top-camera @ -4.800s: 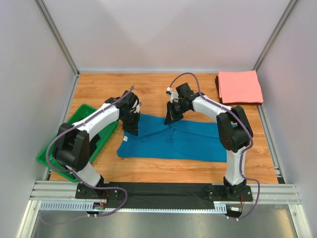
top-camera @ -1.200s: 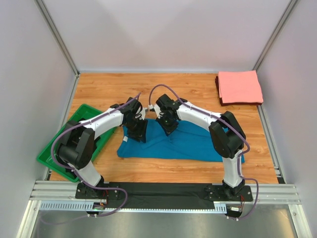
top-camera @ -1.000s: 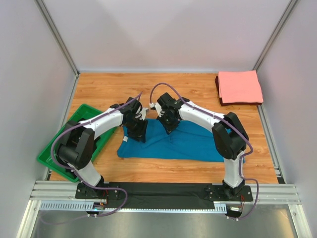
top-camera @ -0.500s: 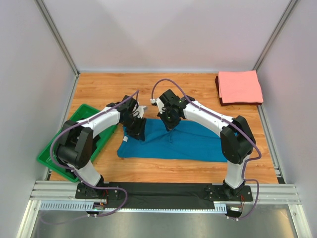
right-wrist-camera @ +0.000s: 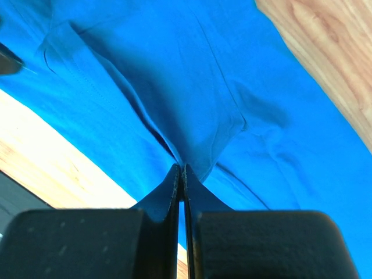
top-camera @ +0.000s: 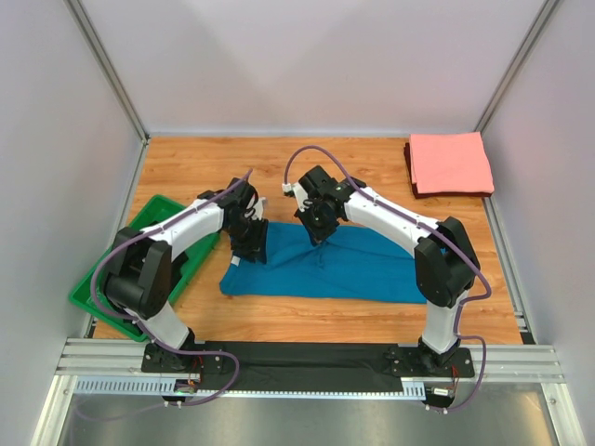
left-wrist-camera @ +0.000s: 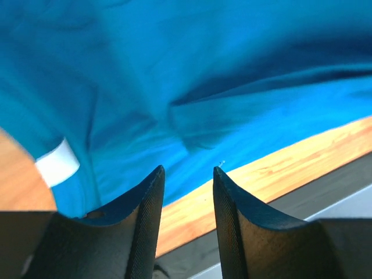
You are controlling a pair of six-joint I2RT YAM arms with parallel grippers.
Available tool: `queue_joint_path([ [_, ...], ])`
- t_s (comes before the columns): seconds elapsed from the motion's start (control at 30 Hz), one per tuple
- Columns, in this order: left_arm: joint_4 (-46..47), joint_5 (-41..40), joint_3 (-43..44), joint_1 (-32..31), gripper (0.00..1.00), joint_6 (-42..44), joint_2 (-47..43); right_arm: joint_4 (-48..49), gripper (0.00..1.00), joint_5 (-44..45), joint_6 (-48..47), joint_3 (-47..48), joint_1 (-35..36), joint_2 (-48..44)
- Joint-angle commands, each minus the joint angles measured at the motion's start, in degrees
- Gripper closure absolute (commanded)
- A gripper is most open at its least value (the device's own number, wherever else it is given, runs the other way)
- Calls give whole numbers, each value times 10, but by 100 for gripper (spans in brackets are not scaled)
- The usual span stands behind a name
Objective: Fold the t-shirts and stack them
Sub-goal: Fold the tshirt
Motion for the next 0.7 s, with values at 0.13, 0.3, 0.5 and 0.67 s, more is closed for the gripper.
queue_joint_path([
  [0.13, -92, -43, 61, 8, 50, -208, -43, 19, 100, -24, 12, -26, 4, -26],
  [0.3, -89, -33, 61, 8, 50, -255, -32, 27, 100, -28, 13, -62, 21, -24],
  [0.5, -92, -58, 43, 8, 49, -261, -7, 42, 99, 6, 30, -86, 35, -32],
  [0.67, -42, -34, 14, 8, 48, -316, 2, 35, 100, 19, 31, -80, 35, -38],
])
